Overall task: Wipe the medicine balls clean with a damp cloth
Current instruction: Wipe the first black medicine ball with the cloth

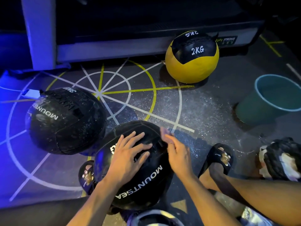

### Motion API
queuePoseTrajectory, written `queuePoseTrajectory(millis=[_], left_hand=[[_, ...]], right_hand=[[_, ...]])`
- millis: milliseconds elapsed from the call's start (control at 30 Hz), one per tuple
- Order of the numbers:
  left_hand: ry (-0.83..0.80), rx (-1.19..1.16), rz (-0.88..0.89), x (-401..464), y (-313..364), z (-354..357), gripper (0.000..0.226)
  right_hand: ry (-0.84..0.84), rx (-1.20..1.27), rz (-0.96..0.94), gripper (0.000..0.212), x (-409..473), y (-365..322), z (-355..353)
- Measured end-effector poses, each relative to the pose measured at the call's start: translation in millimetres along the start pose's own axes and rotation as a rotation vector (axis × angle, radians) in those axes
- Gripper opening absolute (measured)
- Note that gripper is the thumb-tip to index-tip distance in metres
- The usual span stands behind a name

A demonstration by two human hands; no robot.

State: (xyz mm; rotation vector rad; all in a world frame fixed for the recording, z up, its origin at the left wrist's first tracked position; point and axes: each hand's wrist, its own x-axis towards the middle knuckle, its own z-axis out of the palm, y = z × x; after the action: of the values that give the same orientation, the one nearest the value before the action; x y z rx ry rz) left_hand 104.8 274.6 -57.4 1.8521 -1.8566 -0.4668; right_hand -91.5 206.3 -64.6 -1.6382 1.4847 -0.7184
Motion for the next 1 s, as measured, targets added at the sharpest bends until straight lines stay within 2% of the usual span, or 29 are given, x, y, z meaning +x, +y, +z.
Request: queuePoseTrajectory(millis=[67,233,367,433,567,667,733,867,900,933,1000], left_hand=[[0.008,0.006,-0.001,-1,5,3,0.033],[-0.001,-0.054,0.012,-2,0,1,0.034],[-0.043,-0.206,0.024,1,1,-9,0.029],[-0.028,-0.23,0.023,2,10,-14,0.025],[0.168,0.021,-0.05,-30,22,-15,0.03],[0.167,-0.011,-0.171,-53,25,-7,0.047],[0.141,-0.037,-0.151,-51,22,1,0.048],[0.071,0.004,-0.074,-42,18,9,0.049],[0.074,-0.003,-0.08,-42,19,10,0.049],[0.078,-0.019,-0.092,-41,20,9,0.048],[0.084,-0.054,-0.105,-40,24,10,0.047]], right_hand=[[-0.016,-0.018,0.114,0.039,3,1,-4],[-0.198,-0.018,-0.157,0.035,-13,-18,-3],[-0.17,0.038,0.016,0.035,17,-11,-4],[-0.19,-0.014,0.015,0.038,16,-19,-1],[-0.222,0.011,0.052,0.041,15,-12,-6],[-0.229,0.035,0.151,0.044,21,-8,-5],[-0.25,-0.052,0.021,0.045,16,-24,3],[-0.538,-0.267,-0.449,0.045,9,-55,9],[-0.554,-0.322,-0.473,0.045,18,-52,4],[-0.518,-0.354,-0.407,0.044,32,-45,-2],[-0.389,-0.357,-0.153,0.04,58,-37,-18]])
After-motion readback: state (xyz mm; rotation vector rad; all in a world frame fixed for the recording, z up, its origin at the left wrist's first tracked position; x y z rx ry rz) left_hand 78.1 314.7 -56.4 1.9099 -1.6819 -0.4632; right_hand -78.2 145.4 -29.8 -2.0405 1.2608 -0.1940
